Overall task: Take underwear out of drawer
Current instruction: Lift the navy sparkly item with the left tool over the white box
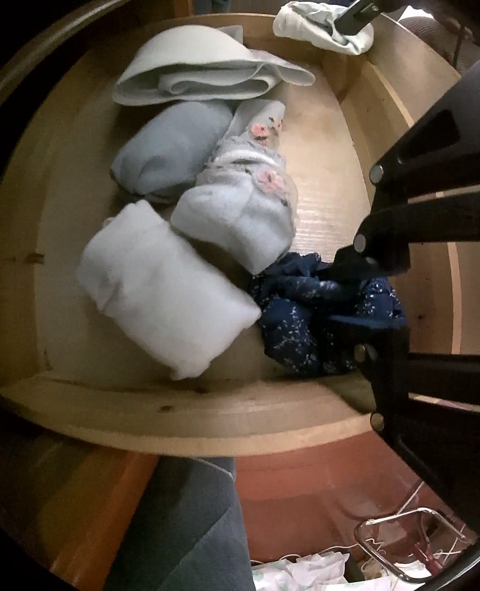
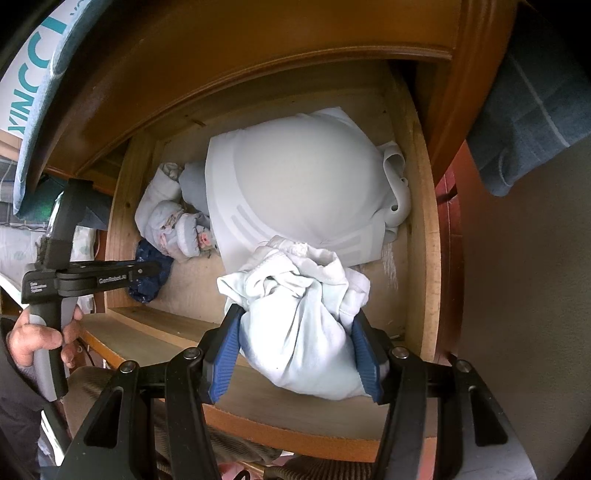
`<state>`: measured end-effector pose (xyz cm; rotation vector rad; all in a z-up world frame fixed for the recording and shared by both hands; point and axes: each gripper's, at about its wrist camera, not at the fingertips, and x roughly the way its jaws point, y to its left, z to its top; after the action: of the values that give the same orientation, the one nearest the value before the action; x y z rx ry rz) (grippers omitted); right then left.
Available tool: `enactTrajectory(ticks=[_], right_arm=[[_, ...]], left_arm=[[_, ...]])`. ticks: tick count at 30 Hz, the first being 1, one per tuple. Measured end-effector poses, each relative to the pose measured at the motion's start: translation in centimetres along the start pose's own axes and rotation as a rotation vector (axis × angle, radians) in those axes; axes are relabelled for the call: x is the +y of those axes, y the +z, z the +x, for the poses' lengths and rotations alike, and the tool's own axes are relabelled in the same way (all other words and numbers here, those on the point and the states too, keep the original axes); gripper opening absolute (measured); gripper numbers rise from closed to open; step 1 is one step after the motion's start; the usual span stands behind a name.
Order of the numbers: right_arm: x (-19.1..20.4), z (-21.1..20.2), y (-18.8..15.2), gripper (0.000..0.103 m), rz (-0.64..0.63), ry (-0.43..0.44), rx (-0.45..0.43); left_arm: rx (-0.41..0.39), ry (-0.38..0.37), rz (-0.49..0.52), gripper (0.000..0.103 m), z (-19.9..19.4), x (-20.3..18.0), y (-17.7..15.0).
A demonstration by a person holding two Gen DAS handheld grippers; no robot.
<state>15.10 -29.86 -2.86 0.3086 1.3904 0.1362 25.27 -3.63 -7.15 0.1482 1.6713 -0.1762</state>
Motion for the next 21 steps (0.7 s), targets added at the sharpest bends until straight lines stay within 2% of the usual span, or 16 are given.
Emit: enactTrajectory(ticks=[12,21], right_arm=[[0.2,-0.2,-0.3,0.053,-0.016,-0.009,-0.029],[0.4,-1.1,-0.6,0.053,-0.027,-0.027,-0.058]], left_arm=[[-0.109,-0.061,-0.003,0.01,-4.2,-0.8,-5.0],[-0.25,-0.094,0.022,0.01,-10.0,-0.7,-9.1]])
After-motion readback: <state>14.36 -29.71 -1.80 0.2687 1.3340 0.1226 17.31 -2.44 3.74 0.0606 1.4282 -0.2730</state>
